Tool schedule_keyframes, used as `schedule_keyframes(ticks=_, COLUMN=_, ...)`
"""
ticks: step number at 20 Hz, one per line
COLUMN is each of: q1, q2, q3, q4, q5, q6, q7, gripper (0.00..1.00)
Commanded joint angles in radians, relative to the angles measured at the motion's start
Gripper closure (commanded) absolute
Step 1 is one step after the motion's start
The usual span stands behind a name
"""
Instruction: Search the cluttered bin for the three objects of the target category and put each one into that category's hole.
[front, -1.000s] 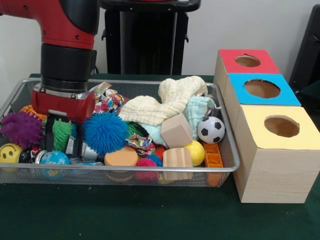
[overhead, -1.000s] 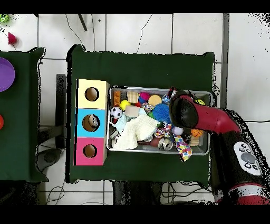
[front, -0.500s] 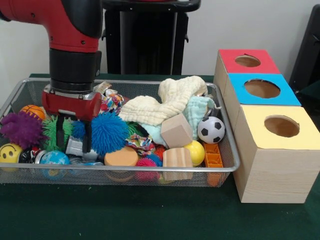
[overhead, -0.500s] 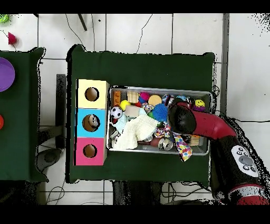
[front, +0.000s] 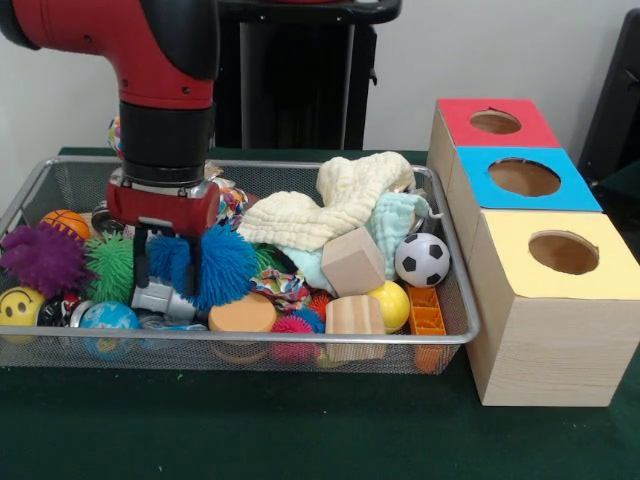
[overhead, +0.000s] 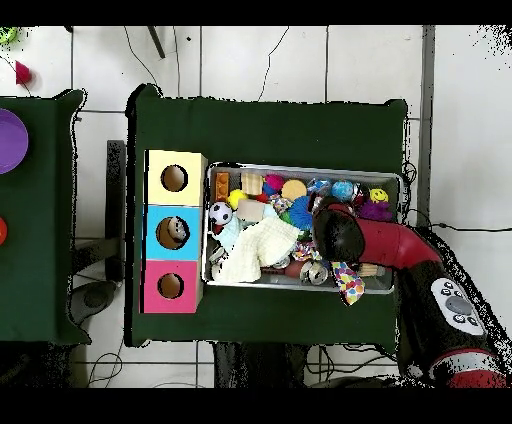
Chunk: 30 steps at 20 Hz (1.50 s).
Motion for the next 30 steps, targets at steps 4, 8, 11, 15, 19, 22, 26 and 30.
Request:
schedule_keyframes(ticks=4, q1=0.022, q2=0.091, q3=0.030, q4=0.026, q5=-0.099, q6=-0.083, q7=0.036, gripper=0.00)
schedule_keyframes(ticks=8, q1=0.047, q2=0.115, q3=-0.008, q4=0.010, q5=-0.106, q6=-0.144, q7=0.079, gripper=0.00)
schedule_keyframes(ticks=11, q1=0.049, q2=0.130, q3=-0.014, q4=-0.004, q5=-0.102, q6=-0.163, q7=0.080, gripper=0.00)
schedule_keyframes(ticks=15, q1=0.057, q2=0.134, q3=-0.033, q4=0.000, q5=-0.081, q6=-0.205, q7=0.101, gripper=0.00)
schedule_keyframes(ticks=19, q1=0.057, q2=0.118, q3=-0.036, q4=0.004, q5=-0.057, q6=-0.211, q7=0.109, gripper=0.00)
schedule_keyframes(ticks=22, q1=0.069, q2=0.108, q3=-0.058, q4=0.005, q5=-0.039, q6=-0.249, q7=0.137, gripper=0.00)
schedule_keyframes(ticks=26, q1=0.071, q2=0.099, q3=-0.070, q4=-0.001, q5=-0.020, q6=-0.261, q7=0.150, gripper=0.00)
schedule_keyframes(ticks=30, q1=0.065, q2=0.056, q3=-0.075, q4=0.028, q5=-0.004, q6=-0.260, q7=0.165, gripper=0.00)
